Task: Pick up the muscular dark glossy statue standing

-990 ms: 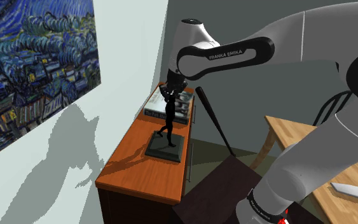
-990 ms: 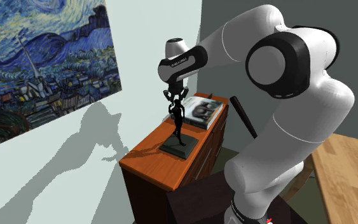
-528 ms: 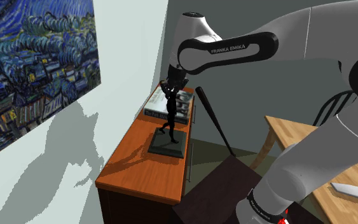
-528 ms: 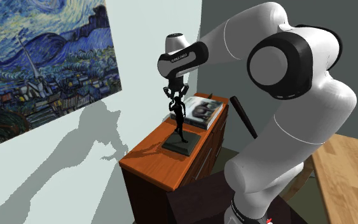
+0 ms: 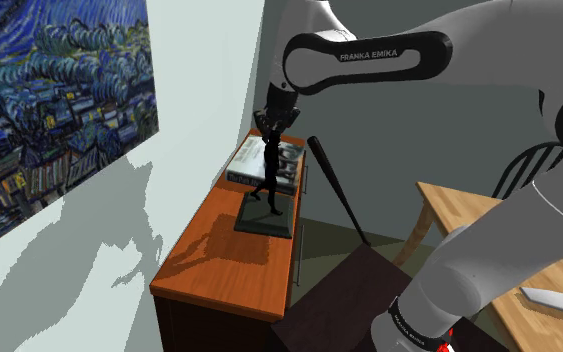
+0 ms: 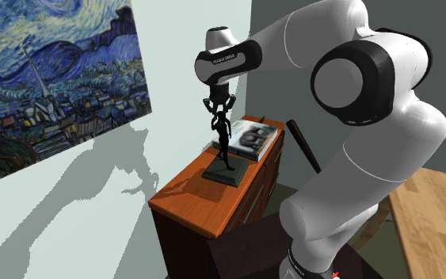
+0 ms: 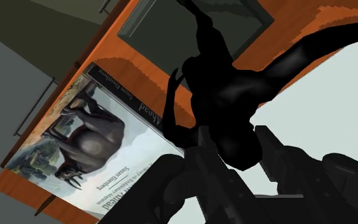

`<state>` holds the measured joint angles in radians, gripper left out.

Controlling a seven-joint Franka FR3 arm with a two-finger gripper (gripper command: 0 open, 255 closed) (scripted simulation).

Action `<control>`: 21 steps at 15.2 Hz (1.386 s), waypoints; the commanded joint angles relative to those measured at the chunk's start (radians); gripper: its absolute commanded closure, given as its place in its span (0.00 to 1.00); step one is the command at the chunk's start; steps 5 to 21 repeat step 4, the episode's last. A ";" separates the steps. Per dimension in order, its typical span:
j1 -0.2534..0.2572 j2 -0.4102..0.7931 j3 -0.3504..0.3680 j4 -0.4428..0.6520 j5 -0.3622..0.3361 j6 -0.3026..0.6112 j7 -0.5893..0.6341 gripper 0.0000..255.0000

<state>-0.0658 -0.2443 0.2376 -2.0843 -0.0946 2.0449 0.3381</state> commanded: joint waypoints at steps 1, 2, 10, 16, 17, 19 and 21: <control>0.000 -0.001 -0.001 0.027 0.001 -0.026 -0.004 1.00; 0.000 -0.001 -0.001 0.040 0.002 -0.039 -0.005 1.00; 0.000 -0.001 -0.001 0.042 0.002 -0.041 -0.006 1.00; 0.000 -0.001 -0.001 0.042 0.002 -0.041 -0.006 1.00; 0.000 -0.001 -0.001 0.042 0.002 -0.041 -0.006 1.00; 0.000 -0.001 -0.001 0.042 0.002 -0.041 -0.006 1.00; 0.000 -0.001 -0.001 0.042 0.002 -0.041 -0.006 1.00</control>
